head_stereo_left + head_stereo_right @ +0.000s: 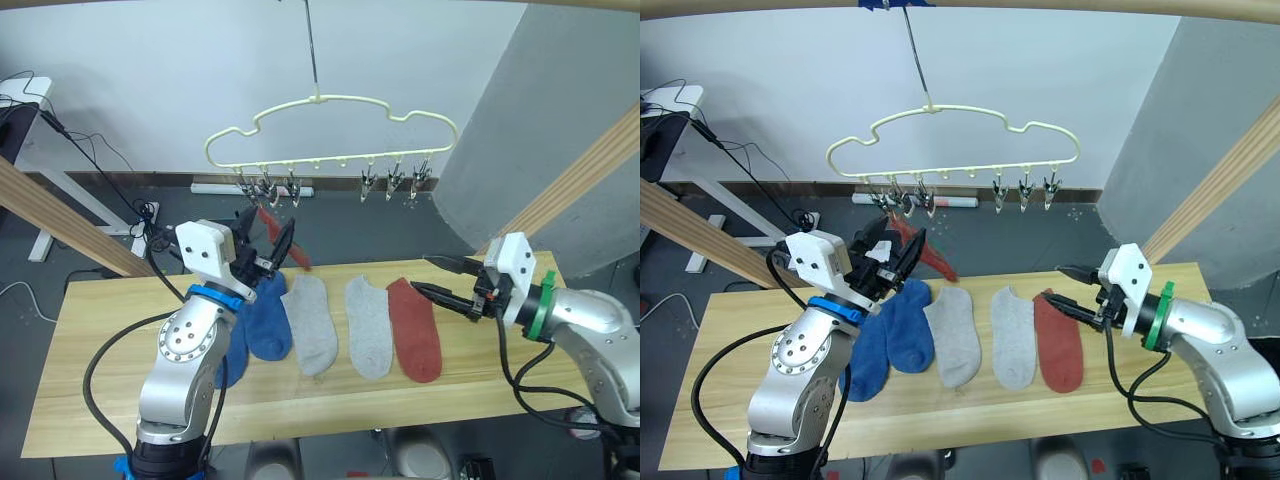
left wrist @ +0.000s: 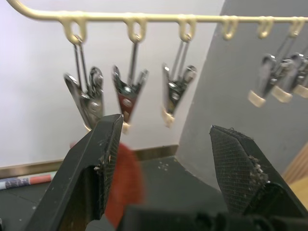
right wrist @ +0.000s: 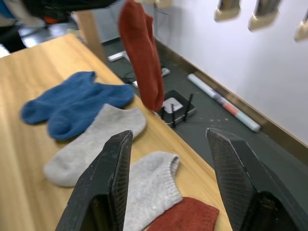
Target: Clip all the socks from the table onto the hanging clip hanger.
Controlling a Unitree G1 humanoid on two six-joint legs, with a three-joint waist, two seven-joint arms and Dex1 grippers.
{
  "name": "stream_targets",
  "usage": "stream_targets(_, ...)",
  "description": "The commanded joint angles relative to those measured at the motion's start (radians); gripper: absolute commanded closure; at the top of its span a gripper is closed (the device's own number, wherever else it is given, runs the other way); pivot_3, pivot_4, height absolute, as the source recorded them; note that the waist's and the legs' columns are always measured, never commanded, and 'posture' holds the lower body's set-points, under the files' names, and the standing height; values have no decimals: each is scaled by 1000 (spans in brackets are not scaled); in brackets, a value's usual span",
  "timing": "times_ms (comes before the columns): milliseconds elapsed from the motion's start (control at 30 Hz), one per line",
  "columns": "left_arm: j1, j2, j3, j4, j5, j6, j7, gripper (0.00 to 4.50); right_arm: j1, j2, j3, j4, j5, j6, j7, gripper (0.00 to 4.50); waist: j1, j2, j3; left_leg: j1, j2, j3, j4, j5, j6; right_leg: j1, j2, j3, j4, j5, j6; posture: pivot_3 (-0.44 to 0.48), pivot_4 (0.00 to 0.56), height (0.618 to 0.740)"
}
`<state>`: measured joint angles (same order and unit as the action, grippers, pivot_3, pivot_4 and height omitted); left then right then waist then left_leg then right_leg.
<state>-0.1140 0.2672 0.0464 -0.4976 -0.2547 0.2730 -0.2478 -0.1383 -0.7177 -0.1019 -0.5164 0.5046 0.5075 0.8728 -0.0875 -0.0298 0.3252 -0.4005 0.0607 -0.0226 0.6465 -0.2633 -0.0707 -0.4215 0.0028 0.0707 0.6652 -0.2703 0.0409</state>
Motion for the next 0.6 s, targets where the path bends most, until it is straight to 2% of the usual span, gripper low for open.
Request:
stream_targets(33, -3, -18, -5, -11, 28, -33, 21, 1332, -25, -24, -24, -63, 56, 17, 17, 1980, 0, 0, 0, 0, 0, 0, 0, 0, 0, 0, 0, 0, 0, 0, 0, -188, 346, 740)
stream_targets(200, -10, -28, -3, -7, 57, -40, 35, 1332, -55, -65, -36, -98, 125, 66, 33, 1980, 1, 0, 0, 0, 0, 0, 0, 0, 0, 0, 0, 0, 0, 0, 0, -191, 348, 740)
stream_targets(600, -78, -49, 8, 80, 74, -75, 46, 1332, -65, -35, -11, -109, 130, 77, -52, 1980, 1, -1, 0, 0, 0, 0, 0, 0, 0, 0, 0, 0, 0, 0, 0, -198, 350, 740)
